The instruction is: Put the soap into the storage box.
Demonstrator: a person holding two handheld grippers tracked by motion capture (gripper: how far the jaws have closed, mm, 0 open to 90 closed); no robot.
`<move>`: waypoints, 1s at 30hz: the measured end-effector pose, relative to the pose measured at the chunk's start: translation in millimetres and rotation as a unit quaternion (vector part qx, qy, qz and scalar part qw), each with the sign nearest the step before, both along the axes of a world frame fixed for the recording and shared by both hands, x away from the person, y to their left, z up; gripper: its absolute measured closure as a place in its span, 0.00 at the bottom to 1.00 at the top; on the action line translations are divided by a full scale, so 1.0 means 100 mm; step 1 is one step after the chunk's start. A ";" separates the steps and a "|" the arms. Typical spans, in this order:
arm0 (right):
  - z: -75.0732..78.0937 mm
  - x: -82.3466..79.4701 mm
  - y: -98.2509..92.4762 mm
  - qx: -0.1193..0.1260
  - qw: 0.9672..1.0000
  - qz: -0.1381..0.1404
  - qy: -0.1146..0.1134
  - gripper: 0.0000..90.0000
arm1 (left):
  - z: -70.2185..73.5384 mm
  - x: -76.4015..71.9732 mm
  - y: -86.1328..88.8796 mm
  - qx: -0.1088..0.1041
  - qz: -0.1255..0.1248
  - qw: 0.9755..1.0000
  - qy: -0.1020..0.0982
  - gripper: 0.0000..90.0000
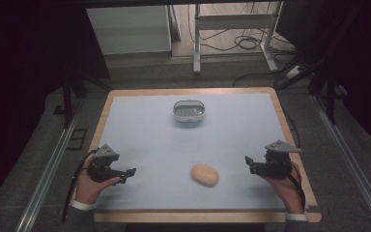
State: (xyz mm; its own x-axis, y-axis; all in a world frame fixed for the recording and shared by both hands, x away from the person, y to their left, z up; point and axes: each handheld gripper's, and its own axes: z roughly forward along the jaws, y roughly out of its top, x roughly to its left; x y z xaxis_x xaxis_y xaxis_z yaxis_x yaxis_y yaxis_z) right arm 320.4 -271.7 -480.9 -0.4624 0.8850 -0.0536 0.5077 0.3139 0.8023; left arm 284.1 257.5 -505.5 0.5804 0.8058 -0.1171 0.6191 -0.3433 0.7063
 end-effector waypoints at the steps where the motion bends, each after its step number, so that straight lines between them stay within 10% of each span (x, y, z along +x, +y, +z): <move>1: 0.00 0.00 0.00 0.000 1.000 0.000 0.000 0.11 | 0.00 0.00 0.00 0.000 -0.001 1.000 0.000 0.09; 30: 0.04 -0.03 0.05 -0.009 1.000 0.013 0.015 0.14 | -0.01 0.05 -0.02 0.001 -0.001 1.000 0.005 0.09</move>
State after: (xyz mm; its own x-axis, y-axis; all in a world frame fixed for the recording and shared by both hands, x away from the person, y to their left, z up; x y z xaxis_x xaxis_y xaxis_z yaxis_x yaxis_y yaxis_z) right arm 317.2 -266.8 -476.7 -0.4868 0.8718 -0.0551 0.5226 0.3412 0.7814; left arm 289.0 256.0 -506.4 0.5805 0.8051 -0.1214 0.6252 -0.3453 0.7000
